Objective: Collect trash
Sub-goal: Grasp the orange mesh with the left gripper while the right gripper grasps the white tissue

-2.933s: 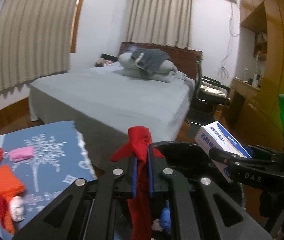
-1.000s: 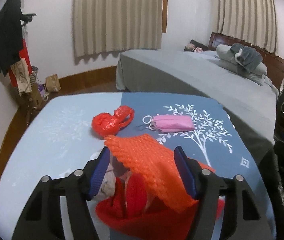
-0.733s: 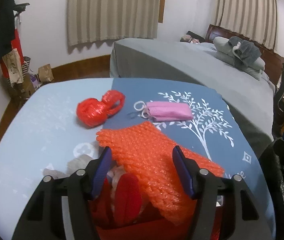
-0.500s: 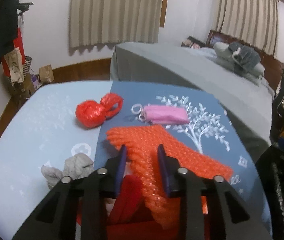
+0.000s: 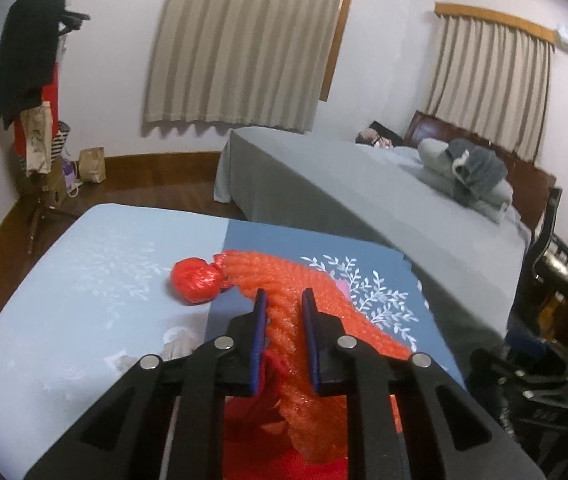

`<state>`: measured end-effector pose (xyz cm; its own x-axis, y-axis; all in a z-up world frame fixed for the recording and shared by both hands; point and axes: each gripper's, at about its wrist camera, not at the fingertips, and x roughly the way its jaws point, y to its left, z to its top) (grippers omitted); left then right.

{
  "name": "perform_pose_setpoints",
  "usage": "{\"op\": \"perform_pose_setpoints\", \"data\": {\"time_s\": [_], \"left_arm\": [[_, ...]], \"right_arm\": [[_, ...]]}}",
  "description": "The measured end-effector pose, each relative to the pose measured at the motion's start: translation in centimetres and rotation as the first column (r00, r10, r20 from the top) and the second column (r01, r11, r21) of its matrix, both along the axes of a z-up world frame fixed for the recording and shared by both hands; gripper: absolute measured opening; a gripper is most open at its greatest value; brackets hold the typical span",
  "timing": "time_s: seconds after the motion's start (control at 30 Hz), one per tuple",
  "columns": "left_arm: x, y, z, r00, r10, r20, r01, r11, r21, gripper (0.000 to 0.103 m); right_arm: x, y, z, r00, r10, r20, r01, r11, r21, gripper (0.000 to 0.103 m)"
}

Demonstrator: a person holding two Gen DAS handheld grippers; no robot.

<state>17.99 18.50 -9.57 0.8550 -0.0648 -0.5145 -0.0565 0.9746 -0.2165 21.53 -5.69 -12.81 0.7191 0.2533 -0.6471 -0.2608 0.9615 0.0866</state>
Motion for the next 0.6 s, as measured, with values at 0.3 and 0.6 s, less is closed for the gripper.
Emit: {"op": "perform_pose_setpoints", "data": {"time_s": [0.3, 0.6], "left_arm": [[-4.3, 2.9, 0.8, 0.998, 0.056, 0.003, -0.056, 0.998, 0.028, 0.017], [-6.5, 5.5, -0.2, 0.994, 0.103, -0.037, -0.102, 0.994, 0.041, 0.017]], "right_arm": [[-1.4, 1.9, 0.4, 0.999, 0.035, 0.002, -0.035, 0.999, 0.021, 0.094], [-3.2, 5.7, -0.7, 0.993, 0.115, -0.009, -0.115, 0.993, -0.008, 0.093]]}}
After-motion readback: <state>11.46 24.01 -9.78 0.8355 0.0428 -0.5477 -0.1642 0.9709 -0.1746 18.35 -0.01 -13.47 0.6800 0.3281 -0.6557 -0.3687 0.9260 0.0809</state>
